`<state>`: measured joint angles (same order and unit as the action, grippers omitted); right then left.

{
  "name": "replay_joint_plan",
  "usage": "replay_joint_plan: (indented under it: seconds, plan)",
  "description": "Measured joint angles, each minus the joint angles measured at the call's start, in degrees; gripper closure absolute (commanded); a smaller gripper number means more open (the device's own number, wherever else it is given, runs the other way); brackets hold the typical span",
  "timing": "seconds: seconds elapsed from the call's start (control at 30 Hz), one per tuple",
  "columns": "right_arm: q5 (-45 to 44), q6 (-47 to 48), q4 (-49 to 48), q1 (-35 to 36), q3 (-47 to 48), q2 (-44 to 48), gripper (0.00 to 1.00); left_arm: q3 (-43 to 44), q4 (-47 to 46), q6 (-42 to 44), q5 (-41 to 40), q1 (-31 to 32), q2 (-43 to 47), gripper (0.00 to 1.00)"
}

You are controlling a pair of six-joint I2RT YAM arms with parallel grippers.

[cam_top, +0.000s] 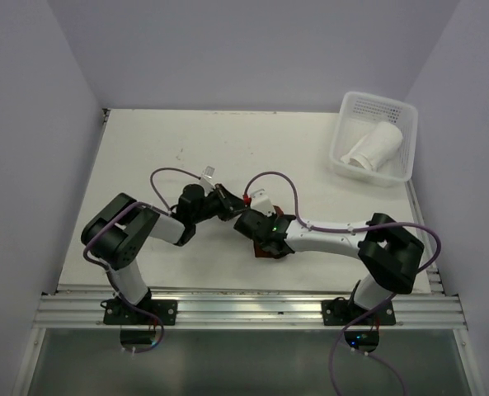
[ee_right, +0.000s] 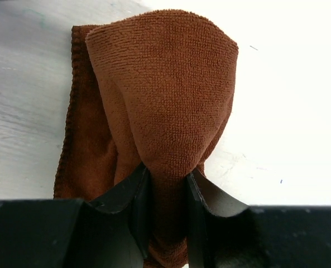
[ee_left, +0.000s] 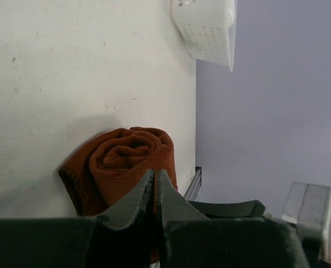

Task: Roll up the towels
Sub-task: Place the rolled towel into the container

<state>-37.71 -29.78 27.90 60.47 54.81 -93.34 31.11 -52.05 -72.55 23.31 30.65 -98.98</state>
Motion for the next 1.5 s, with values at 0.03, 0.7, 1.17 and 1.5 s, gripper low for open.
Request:
replay_joint_plan:
  seconds: [0.03, 0.7, 1.17, 1.5]
  plan:
    - [-0.63, -0.13, 0.61, 0.17, 0.17, -0.09, 0.72, 0.02, -0.94, -0.63, 0.33, 0.02, -1.03, 0.93]
    - [-5.01, -2.51, 7.61, 3.34, 5.35, -5.11, 0.66, 2.51, -4.33, 0.07, 0.17, 4.70, -11.82, 0.93]
    - [-3.26, -5.14, 9.27, 7.41, 7.32, -3.89, 0.32, 1.33, 0.48, 8.46, -3.76, 4.72, -10.99, 1.00]
    - [8.24, -6.69, 1.73, 1.05, 0.26, 14.32, 0.20, 0.57, -0.61, 9.38, -4.24, 4.72, -11.10, 1.00]
